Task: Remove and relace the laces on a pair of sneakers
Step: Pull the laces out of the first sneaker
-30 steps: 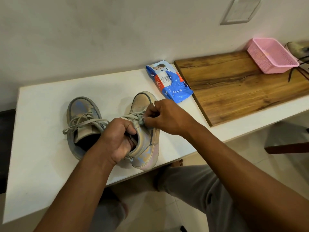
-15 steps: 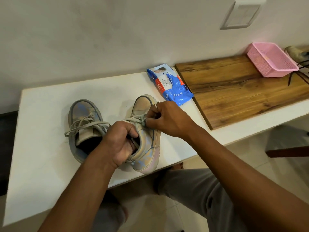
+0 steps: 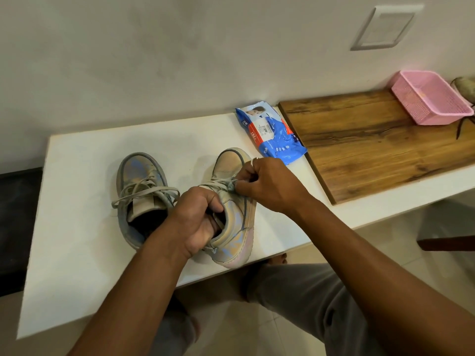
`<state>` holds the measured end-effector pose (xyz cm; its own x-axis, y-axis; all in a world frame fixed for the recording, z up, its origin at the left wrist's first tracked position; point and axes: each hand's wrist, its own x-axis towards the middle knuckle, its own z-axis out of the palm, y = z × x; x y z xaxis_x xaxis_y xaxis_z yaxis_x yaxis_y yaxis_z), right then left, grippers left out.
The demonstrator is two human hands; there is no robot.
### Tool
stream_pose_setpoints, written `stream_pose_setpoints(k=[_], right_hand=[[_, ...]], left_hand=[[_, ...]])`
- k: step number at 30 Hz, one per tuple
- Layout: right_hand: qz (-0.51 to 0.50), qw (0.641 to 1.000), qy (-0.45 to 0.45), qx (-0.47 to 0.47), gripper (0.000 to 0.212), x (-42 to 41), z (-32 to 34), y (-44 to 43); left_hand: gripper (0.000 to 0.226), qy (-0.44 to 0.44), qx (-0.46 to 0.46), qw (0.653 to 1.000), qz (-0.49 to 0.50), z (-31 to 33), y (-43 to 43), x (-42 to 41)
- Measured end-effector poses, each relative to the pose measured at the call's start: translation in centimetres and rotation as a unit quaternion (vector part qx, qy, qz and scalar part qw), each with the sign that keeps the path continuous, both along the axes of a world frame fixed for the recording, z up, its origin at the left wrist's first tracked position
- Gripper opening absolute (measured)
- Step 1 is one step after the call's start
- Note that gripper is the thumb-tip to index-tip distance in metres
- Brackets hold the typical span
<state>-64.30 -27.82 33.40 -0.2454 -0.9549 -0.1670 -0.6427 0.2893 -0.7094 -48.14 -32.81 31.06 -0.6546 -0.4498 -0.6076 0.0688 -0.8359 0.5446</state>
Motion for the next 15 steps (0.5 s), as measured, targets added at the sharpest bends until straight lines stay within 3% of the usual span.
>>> stream_pose_setpoints(k=[3,7,12,15], right_hand=[[0.004,1.000,0.023,-0.003,0.013,-0.03,-0.07,-0.13],[0.039,0.998,-0.050,0.016,0.009,0.08,0.49,0.17],[-0.007,1.000,0.023,-0.007,0.012,-0.19,-0.17,-0.41],[0.040,0.998,-0.034,0.022,0.007,-0.09,0.39,-0.12]], left_hand=[[0.054,-0.009,-0.003,1.000,-0.002,0.03,0.03,-0.04],[0.054,-0.004,-0.001,1.000,0.002,0.09,-0.30,0.16],[0.056,-0.014,0.002,1.000,0.010,-0.24,-0.18,-0.16],[0.058,-0.008,0.000,1.000,0.009,-0.21,-0.29,0.07]])
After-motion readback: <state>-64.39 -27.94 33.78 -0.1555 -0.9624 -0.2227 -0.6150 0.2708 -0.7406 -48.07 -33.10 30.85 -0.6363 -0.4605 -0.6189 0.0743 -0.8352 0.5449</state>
